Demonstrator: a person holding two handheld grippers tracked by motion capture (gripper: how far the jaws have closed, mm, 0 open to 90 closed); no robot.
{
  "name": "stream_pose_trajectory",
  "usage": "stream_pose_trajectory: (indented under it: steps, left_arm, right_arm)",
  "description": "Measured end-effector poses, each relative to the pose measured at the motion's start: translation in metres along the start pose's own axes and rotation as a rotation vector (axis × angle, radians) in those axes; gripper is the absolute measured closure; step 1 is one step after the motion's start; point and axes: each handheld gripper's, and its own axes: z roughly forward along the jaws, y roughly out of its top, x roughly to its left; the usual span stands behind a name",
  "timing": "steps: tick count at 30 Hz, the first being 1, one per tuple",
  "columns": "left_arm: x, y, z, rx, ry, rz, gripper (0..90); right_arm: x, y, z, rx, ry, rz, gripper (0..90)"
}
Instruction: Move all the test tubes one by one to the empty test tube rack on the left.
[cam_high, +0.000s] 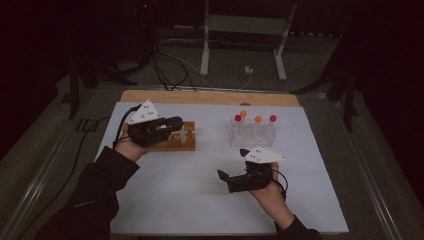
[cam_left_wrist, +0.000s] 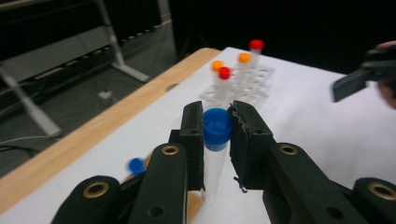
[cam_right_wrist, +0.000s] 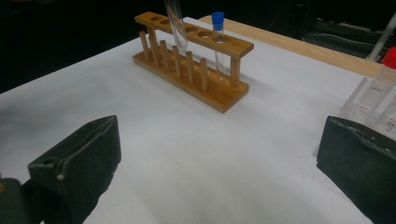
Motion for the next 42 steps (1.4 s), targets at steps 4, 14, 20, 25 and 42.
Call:
stream_pose_trajectory:
  steps: [4, 14, 20, 25, 42]
  left_arm:
    - [0.013, -0.001, -0.005, -0.014, 0.043, -0.012, 76.9]
    - [0.04, -0.009, 0.002, -0.024, 0.149, -0.044, 76.9]
    - [0.055, -0.015, 0.013, -0.027, 0.181, -0.089, 76.8]
    - [0.059, -0.022, 0.025, -0.018, 0.179, -0.106, 76.8]
    - [0.059, -0.055, 0.058, 0.043, 0.162, -0.147, 76.8]
  right_arm:
    - [0.001, 0.001, -0.001, -0.006, 0.006, -0.003, 0.0]
    - [0.0, 0.0, -0.002, -0.011, 0.001, -0.004, 0.0]
    - [-0.002, -0.001, -0.001, -0.009, 0.0, 0.0, 0.0]
    - [-0.004, -0.001, -0.001, -0.008, -0.002, 0.005, 0.0]
    - [-0.006, -0.003, -0.001, 0.002, -0.004, 0.01, 0.0]
